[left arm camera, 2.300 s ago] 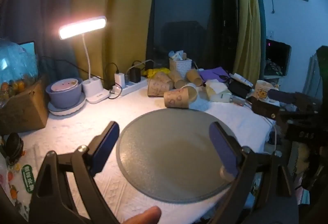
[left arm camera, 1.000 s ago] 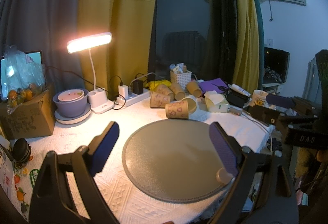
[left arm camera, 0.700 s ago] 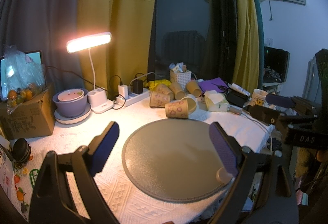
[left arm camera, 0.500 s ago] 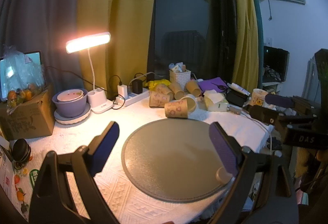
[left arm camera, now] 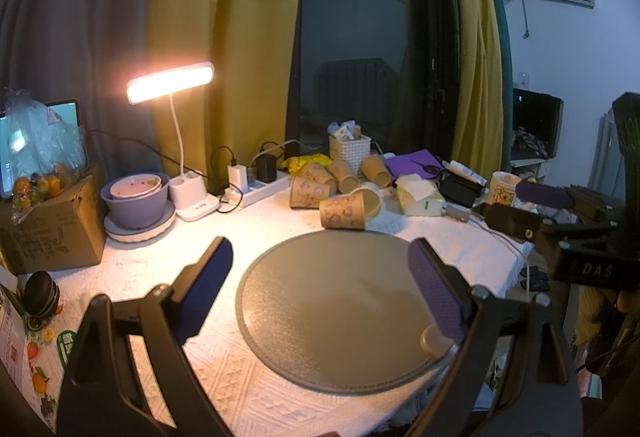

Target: Flip cup upright

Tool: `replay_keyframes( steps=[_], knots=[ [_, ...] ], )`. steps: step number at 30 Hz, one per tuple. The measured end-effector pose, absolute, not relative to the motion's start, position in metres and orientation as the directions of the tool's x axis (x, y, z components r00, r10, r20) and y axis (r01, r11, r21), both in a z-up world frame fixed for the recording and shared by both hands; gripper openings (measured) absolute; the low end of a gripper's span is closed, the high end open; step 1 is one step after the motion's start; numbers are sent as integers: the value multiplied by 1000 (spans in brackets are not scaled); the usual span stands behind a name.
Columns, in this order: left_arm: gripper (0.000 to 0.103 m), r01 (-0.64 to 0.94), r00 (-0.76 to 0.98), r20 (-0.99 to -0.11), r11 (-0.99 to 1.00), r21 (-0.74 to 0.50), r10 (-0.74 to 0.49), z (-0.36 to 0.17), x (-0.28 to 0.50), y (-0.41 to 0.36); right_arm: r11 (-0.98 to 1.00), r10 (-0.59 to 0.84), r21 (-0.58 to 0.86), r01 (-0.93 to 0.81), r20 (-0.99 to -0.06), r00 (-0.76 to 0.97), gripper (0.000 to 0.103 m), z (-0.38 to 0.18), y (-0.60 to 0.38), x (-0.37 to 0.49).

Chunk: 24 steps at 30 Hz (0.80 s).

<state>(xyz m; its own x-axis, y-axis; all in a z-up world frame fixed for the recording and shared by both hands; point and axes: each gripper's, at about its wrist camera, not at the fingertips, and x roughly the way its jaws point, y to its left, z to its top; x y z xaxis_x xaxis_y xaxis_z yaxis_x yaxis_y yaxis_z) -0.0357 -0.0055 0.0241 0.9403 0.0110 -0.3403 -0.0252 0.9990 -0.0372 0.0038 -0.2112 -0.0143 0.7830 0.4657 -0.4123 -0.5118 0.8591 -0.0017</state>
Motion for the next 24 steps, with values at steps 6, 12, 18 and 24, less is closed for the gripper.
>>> replay_keyframes(
  steps=[6, 12, 18, 24],
  knots=[
    [90, -25, 940, -340, 999, -38, 10, 24, -36, -5, 858, 467, -1, -513, -412, 783, 80, -14, -211, 4],
    [90, -26, 940, -341, 999, -38, 11, 24, -36, -6, 858, 466, -2, -513, -412, 783, 80, -14, -211, 4],
    [90, -20, 939, -344, 999, -33, 7, 24, -36, -10, 859, 467, -2, -513, -411, 783, 80, -15, -212, 4],
    [90, 5, 939, -342, 1000, -16, -11, 26, -32, -15, 859, 465, -5, -512, -411, 784, 80, -15, -212, 4]
  ],
)
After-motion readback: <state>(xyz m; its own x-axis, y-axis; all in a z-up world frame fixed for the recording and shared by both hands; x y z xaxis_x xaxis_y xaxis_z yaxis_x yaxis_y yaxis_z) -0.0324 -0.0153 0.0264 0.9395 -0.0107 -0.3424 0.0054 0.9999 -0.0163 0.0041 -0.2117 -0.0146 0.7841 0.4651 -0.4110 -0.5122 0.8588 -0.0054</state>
